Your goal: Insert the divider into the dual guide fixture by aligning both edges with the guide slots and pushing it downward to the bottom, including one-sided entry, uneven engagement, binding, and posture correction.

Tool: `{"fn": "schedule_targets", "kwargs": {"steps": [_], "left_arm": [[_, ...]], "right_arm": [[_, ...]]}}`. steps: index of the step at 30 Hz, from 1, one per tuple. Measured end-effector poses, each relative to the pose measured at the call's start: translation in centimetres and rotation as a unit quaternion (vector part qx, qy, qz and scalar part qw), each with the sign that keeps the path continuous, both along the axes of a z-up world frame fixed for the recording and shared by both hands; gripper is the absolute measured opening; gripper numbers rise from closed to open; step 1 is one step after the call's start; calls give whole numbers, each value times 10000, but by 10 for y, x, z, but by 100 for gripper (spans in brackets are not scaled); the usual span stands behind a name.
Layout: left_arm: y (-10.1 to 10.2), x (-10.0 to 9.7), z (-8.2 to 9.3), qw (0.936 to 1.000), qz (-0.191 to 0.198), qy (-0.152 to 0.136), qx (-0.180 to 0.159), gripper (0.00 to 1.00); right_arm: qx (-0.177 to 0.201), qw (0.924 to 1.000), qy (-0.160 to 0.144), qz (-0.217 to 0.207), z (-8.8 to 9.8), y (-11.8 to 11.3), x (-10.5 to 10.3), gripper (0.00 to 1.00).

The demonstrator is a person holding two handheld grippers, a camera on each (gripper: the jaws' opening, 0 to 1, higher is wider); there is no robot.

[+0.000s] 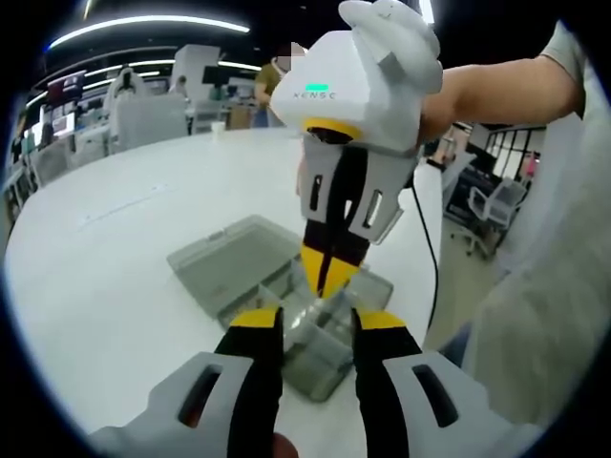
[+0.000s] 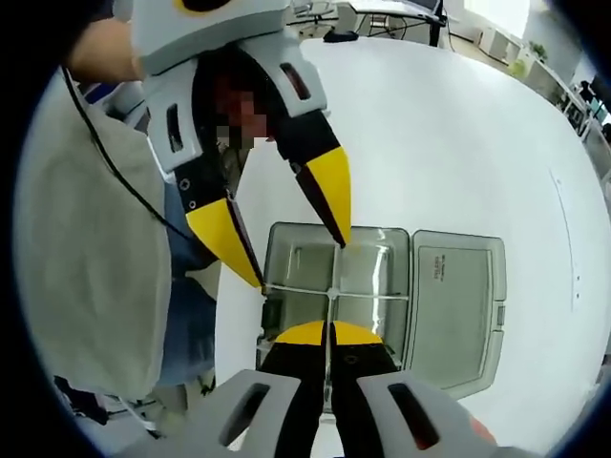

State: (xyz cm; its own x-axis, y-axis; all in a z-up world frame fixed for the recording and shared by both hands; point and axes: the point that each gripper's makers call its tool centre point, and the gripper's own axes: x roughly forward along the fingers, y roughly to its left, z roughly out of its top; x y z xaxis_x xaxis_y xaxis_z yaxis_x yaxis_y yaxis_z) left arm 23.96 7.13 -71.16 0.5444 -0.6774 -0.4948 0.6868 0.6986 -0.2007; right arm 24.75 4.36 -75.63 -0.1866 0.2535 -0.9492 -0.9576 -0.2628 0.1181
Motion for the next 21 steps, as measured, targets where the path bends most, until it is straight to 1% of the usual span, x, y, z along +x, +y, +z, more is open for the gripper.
{"fn": "schedule_targets", "kwargs": {"steps": [21], "left_arm": [[1, -1, -3, 10000, -43, 46, 59, 26]], "right_arm": [[-11, 9999, 19, 122, -14, 0, 0, 0]]}}
